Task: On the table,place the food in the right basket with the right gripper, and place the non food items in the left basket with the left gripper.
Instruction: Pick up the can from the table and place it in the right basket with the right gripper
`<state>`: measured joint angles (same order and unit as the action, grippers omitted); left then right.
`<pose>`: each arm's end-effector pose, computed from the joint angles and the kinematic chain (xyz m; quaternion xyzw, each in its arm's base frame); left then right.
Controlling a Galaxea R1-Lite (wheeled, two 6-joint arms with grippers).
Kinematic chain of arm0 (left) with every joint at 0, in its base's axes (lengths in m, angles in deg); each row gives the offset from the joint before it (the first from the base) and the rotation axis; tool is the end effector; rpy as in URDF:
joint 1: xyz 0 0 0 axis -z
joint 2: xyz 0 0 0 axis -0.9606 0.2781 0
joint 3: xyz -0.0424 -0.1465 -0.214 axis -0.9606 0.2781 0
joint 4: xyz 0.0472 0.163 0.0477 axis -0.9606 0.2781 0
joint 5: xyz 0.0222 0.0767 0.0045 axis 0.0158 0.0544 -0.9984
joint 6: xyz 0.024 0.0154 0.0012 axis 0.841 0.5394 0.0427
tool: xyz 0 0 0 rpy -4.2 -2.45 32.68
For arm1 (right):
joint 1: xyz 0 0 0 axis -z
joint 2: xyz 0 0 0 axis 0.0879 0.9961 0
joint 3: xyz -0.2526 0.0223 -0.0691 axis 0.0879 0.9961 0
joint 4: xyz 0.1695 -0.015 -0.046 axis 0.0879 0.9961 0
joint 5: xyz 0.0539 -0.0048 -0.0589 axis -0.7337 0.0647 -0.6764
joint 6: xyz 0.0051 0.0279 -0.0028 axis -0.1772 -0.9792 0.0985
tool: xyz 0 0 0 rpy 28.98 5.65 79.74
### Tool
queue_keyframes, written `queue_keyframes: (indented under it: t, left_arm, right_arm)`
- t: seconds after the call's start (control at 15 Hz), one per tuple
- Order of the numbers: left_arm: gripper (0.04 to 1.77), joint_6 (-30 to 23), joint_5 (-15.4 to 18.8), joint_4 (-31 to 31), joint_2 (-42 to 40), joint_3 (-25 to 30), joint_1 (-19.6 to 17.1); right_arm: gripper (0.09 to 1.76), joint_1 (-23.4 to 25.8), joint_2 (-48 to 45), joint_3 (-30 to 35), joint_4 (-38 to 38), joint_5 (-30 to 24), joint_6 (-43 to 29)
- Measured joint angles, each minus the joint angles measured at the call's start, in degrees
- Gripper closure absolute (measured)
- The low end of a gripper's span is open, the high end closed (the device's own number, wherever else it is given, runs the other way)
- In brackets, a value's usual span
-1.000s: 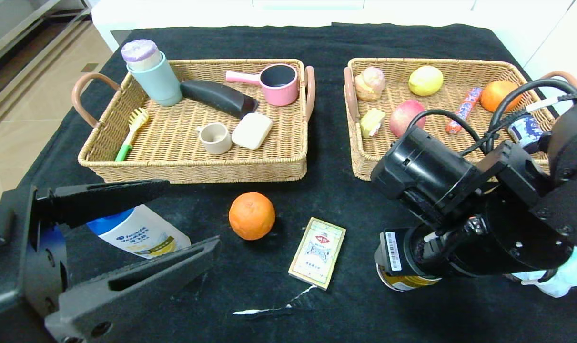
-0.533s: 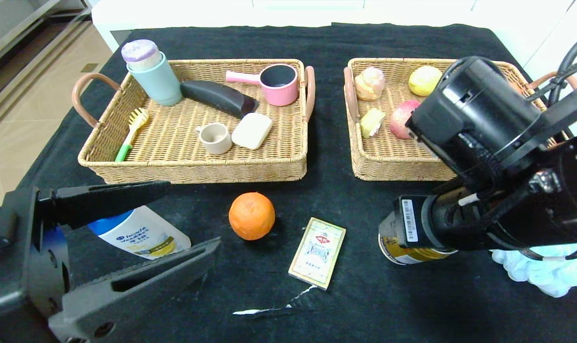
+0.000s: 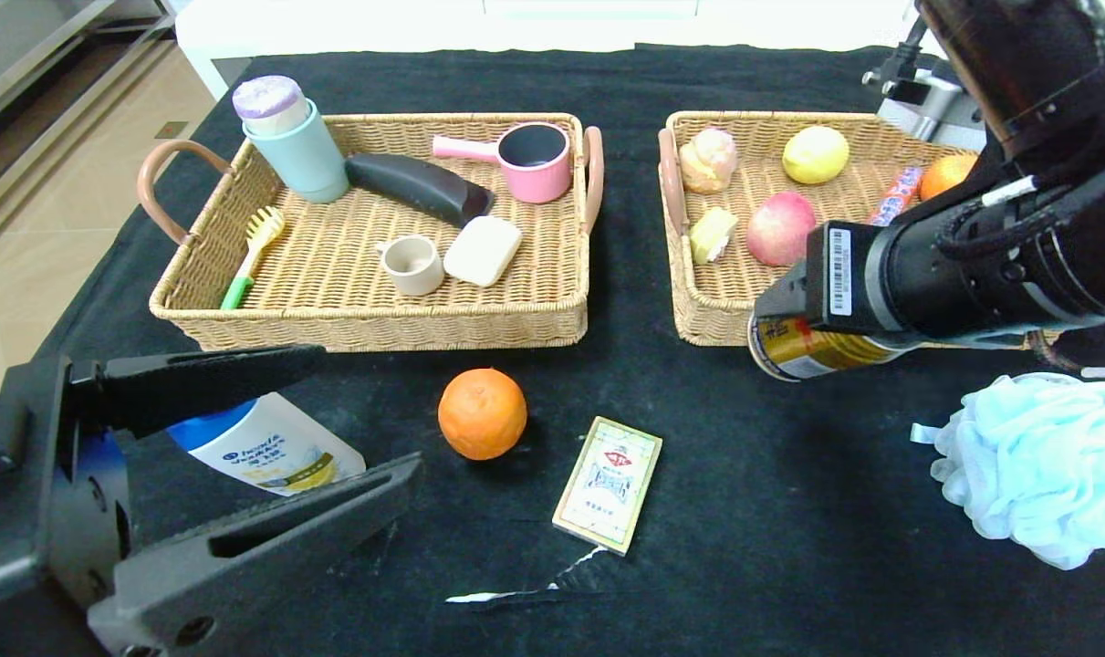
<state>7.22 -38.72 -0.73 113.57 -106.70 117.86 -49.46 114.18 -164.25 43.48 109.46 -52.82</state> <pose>0.1052 -0.1033 0.2469 0.0160 0.0205 -0.3941 0.9187 0.1985 0.1761 0.2918 0.0809 0.3121 0.0501 0.9453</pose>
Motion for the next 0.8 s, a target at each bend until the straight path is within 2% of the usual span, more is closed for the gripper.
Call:
queue_keyframes:
  t: [0.13,0.33,0.8]
  left_arm:
    - [0.09,0.0,0.0,0.0,-0.1,-0.1,0.0]
    - [0.09,0.0,0.0,0.0,-0.2,-0.3,0.0]
    - [0.09,0.0,0.0,0.0,-0.8,-0.4,0.0]
  right_arm:
    - [0.62,1.7,0.5,-0.6,-4.9,2.3,1.3]
    - [0.62,5.6,1.7,-0.6,-12.6,2.9,4.7]
    - [0.62,17.6,4.4,-0.7,-19.3,3.0,9.0]
